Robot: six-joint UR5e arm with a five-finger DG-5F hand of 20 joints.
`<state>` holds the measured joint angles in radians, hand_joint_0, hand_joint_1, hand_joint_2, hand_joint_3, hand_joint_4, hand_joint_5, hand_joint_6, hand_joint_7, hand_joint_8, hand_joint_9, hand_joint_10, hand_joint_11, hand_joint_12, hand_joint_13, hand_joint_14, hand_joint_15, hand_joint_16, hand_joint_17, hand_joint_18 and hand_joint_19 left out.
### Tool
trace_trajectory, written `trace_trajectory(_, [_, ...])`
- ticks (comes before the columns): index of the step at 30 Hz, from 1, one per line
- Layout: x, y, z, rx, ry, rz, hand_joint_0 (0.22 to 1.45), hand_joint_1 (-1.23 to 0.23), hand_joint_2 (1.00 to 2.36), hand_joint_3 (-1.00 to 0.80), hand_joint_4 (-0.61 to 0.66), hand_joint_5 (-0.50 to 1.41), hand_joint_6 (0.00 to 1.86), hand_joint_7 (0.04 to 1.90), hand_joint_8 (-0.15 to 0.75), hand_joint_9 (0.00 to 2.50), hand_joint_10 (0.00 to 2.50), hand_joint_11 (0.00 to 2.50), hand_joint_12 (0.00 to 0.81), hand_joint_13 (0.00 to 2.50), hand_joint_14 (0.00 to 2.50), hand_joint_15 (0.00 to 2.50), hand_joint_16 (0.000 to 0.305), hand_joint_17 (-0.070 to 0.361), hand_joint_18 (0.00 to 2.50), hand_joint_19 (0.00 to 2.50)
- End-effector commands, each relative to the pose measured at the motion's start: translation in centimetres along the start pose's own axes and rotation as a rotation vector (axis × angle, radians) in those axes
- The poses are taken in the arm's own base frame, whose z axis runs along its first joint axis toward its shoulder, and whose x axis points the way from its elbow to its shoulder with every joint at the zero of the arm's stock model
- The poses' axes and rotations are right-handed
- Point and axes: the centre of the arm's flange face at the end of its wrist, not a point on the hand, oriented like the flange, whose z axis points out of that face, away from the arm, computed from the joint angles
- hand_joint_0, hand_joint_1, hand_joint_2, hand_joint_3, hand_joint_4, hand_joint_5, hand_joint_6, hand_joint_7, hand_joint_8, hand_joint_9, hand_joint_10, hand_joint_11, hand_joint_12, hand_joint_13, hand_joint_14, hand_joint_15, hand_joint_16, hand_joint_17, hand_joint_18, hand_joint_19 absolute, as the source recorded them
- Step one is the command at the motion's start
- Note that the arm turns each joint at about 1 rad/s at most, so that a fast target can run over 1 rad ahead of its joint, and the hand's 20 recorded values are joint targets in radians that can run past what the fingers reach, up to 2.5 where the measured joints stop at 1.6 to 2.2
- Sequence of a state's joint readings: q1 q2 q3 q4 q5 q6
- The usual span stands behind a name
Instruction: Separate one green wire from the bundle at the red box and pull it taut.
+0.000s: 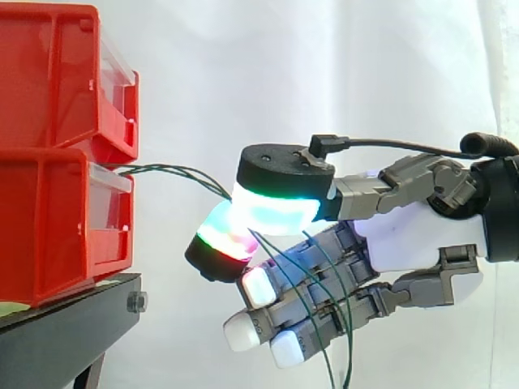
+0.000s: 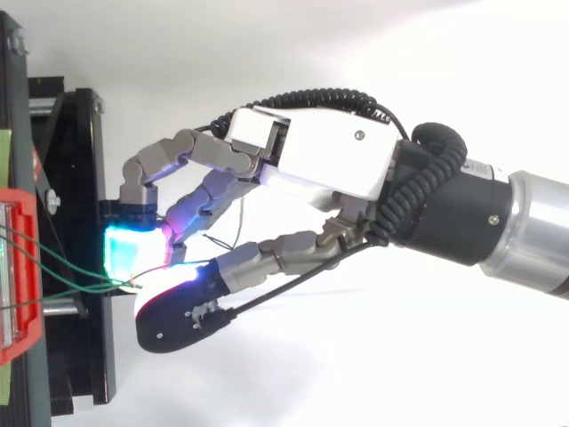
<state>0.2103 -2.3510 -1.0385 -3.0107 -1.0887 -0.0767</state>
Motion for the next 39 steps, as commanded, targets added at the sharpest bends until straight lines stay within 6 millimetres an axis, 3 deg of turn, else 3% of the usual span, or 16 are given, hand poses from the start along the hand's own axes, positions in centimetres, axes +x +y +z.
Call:
trace_trajectory(1, [0.10, -0.04, -0.02, 0.001, 0.000, 0.001, 0.69, -0.86, 1.00, -0.50, 0.02, -0.17, 0.91, 1.09, 0.248, 0.98, 0.02, 0.71, 0.327, 0.85, 0.02, 0.40, 0.044, 0.099, 0.80, 0.45])
trace_trajectory(12, [0.10, 0.07, -0.05, 0.000, 0.002, 0.011, 0.59, -0.84, 1.00, -0.50, 0.07, -0.15, 0.90, 1.11, 0.250, 1.01, 0.02, 0.72, 0.330, 0.88, 0.02, 0.40, 0.044, 0.098, 0.82, 0.49])
trace_trajectory(17, [0.08, 0.04, -0.07, 0.002, 0.002, 0.009, 0.54, -0.75, 1.00, -0.50, 0.09, -0.15, 0.89, 1.11, 0.265, 1.03, 0.02, 0.72, 0.347, 0.90, 0.02, 0.42, 0.046, 0.103, 0.84, 0.49])
trace_trajectory(23, [0.08, 0.04, -0.07, 0.002, 0.002, 0.014, 0.59, -0.66, 1.00, -0.50, 0.08, -0.14, 0.89, 1.14, 0.259, 1.04, 0.02, 0.71, 0.341, 0.90, 0.02, 0.42, 0.045, 0.100, 0.84, 0.52])
trace_trajectory(27, [0.08, 0.04, -0.07, 0.002, 0.002, 0.017, 0.61, -0.74, 1.01, -0.31, 0.07, -0.15, 0.89, 1.18, 0.270, 1.04, 0.02, 0.73, 0.344, 0.90, 0.02, 0.44, 0.045, 0.100, 0.84, 0.52])
trace_trajectory(31, [0.08, 0.04, -0.07, 0.002, 0.002, 0.017, 0.62, -0.81, 1.02, -0.24, 0.02, -0.16, 0.91, 1.16, 0.271, 1.01, 0.02, 0.74, 0.345, 0.89, 0.02, 0.44, 0.045, 0.102, 0.84, 0.51])
trace_trajectory(34, [0.10, -0.07, -0.05, 0.004, 0.002, 0.016, 0.70, -0.90, 1.01, -0.33, -0.03, -0.17, 0.91, 1.15, 0.246, 0.97, 0.02, 0.73, 0.333, 0.87, 0.02, 0.42, 0.045, 0.101, 0.83, 0.49])
trace_trajectory(39, [0.08, 0.04, -0.07, 0.002, 0.002, 0.017, 0.75, -0.91, 1.00, -0.50, -0.05, -0.18, 0.91, 1.08, 0.239, 0.95, 0.02, 0.73, 0.324, 0.86, 0.02, 0.41, 0.043, 0.098, 0.82, 0.46])
